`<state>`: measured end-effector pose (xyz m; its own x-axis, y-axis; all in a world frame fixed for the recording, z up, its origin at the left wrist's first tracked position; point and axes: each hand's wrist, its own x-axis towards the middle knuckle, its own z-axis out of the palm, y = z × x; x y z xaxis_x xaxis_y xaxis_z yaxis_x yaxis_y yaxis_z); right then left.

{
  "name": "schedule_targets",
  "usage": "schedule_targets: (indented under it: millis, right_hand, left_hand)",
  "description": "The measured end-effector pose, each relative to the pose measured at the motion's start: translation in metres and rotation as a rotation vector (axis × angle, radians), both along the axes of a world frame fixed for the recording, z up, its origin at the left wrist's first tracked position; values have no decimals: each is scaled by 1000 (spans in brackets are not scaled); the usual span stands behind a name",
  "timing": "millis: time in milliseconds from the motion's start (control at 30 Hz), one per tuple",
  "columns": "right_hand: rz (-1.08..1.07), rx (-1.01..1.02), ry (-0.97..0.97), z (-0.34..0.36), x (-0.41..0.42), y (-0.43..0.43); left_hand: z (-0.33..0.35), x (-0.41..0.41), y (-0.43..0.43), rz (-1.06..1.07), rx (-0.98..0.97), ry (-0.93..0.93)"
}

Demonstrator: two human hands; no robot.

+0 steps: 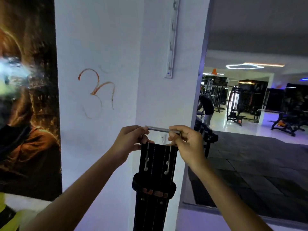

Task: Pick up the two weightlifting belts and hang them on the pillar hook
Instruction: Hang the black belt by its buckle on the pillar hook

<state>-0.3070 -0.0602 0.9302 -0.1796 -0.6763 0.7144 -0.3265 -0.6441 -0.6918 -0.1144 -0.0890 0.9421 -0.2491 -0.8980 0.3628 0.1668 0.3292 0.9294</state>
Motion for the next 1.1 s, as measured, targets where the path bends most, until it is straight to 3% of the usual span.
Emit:
schedule_targets:
  millis: [100, 233, 433, 600, 900, 1100]
  right_hand:
    - [-25, -40, 73, 47, -9, -29]
    - [-211, -169, 206, 111, -25, -72]
    - [-405, -351, 159, 221, -18, -119]
    - [-460, -416, 34, 282, -18, -168]
    - [-457, -300, -44, 270, -38, -209]
    - [-336, -326, -71, 248, -30, -198]
  left_hand:
    - [40, -3, -31, 6, -106, -50]
    - [96, -16, -78, 57, -292, -82]
    - [195, -41, -137, 167, -462, 88]
    - [258, -62, -185, 243, -486, 190]
    - [253, -78, -240, 203, -432, 198]
    - [221, -59, -233, -126, -301, 298]
